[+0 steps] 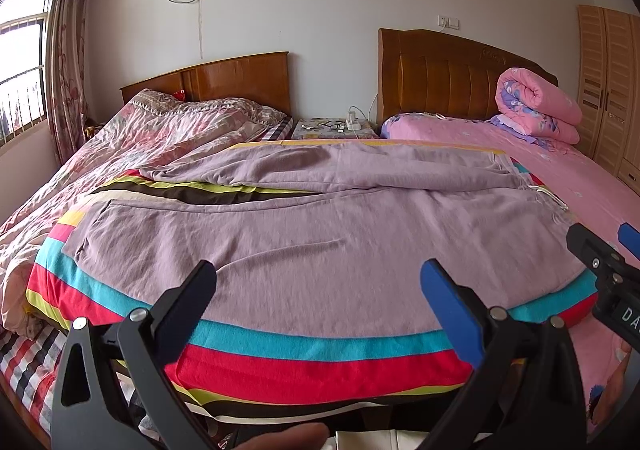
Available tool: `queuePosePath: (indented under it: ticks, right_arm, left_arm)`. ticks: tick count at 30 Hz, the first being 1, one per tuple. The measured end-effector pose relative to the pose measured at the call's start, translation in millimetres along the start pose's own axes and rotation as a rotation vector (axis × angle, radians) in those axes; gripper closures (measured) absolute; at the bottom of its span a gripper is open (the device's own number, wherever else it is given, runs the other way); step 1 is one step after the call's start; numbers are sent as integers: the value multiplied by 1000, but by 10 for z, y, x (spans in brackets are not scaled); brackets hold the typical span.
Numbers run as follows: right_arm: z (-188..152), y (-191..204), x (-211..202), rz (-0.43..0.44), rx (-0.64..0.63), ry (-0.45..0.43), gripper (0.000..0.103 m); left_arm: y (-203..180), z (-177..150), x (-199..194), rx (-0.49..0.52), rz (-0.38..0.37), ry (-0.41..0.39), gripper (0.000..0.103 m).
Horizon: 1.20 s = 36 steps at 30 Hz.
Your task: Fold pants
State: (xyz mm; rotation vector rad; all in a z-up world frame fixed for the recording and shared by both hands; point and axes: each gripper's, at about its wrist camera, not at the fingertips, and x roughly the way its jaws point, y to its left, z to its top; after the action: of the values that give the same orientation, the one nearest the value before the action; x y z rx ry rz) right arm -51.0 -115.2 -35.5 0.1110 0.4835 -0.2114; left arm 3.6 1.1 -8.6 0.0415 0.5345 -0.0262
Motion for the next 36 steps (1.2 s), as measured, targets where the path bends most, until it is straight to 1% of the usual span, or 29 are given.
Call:
queuePosePath:
  ticks: [36]
  right_arm:
    - [-68,21,38,4,11,19,4]
  left_arm:
    - [10,-16,4,-4,-1,2,1]
